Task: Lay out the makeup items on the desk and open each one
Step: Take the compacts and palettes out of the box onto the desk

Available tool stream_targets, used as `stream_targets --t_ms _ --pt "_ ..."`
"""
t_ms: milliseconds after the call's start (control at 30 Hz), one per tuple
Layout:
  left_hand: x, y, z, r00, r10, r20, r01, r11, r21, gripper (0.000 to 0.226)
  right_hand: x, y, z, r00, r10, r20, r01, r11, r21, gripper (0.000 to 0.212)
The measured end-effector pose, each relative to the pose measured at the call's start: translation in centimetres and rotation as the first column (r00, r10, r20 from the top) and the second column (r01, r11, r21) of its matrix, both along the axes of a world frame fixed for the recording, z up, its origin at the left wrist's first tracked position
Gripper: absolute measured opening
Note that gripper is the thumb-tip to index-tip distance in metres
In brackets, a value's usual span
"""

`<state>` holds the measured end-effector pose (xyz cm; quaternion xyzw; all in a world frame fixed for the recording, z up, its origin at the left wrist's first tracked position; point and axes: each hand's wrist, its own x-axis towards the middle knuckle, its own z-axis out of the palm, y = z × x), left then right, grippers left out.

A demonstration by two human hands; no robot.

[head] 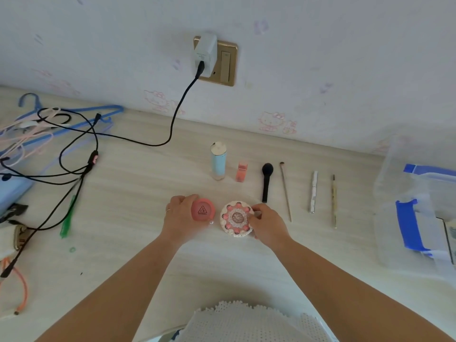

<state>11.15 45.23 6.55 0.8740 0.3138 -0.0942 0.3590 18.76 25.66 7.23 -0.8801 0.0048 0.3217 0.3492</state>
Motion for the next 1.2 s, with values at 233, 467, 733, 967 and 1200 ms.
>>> stream_targets --t_ms 233,467,733,967,1200 --pt "1.7 -2.2 5.7 0.938 0.104 0.33 0.002 0.952 -0.306 0.029 1.2 -1.4 3.5 0.95 -0.31 0.047 0.27 0.884 0.381 0.023" --pt "5.6 -10.2 12.7 0.924 0.113 0.366 0.157 0.759 -0.632 0.021 2.9 -8.1 10.7 0.851 -0.523 0.041 0.341 0.612 0.713 0.012" --pt "9.1 -22.4 15.9 0.912 -0.051 0.407 0.341 0.645 -0.684 0.017 3.2 -24.2 16.2 0.656 -0.749 0.095 0.424 0.469 0.774 0.024" --pt "11.2 -33.2 16.8 0.91 -0.123 0.396 0.384 0.61 -0.693 0.014 4.0 -35.8 16.6 0.586 -0.811 -0.002 0.542 0.389 0.745 0.016" --pt "12.8 -39.8 15.6 0.941 -0.089 0.327 0.314 0.594 -0.741 0.013 6.4 -40.8 14.6 0.659 -0.751 -0.026 0.573 0.48 0.665 0.013"
